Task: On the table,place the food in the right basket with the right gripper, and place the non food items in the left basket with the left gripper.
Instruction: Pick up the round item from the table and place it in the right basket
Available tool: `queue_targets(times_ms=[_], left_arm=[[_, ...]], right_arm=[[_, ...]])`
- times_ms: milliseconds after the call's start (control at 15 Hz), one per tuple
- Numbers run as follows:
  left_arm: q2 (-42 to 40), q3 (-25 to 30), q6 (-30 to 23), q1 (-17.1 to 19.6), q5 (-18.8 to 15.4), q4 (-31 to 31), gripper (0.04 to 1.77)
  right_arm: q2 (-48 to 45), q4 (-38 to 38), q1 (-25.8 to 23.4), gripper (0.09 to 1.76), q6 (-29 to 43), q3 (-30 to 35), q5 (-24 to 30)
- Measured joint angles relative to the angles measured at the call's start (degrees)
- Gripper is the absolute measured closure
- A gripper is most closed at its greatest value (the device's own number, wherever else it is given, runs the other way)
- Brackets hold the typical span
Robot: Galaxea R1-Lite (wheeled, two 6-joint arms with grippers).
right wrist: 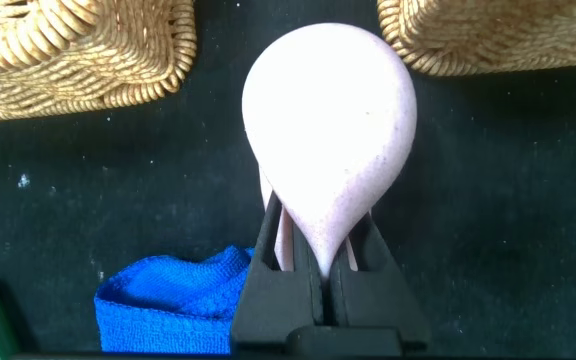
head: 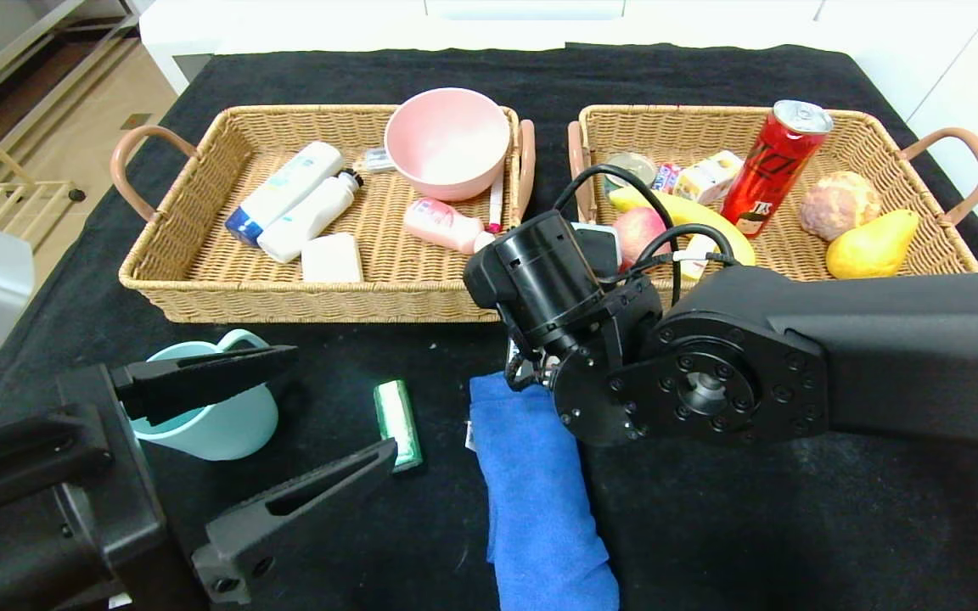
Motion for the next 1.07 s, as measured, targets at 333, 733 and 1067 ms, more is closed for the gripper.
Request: queue_targets(times_ms=[333, 733, 1067], left_arm=[[0.0, 0.0, 0.0, 0.0, 0.0, 0.02, 0.09], [0.0, 0.06, 0.0, 0.0, 0.04, 0.02, 0.09], [-0.15, 0.13, 0.1, 0.0, 0.04, 0.05, 0.09]], right_arm=[[-0.04, 0.13, 0.0, 1.69, -0.16, 0.16, 0.0], [-4.08, 0.85, 1.24, 1.69, -2.47, 0.57, 0.04], [-10.89, 3.77, 2.82, 1.69, -6.51, 2.04, 0.02]])
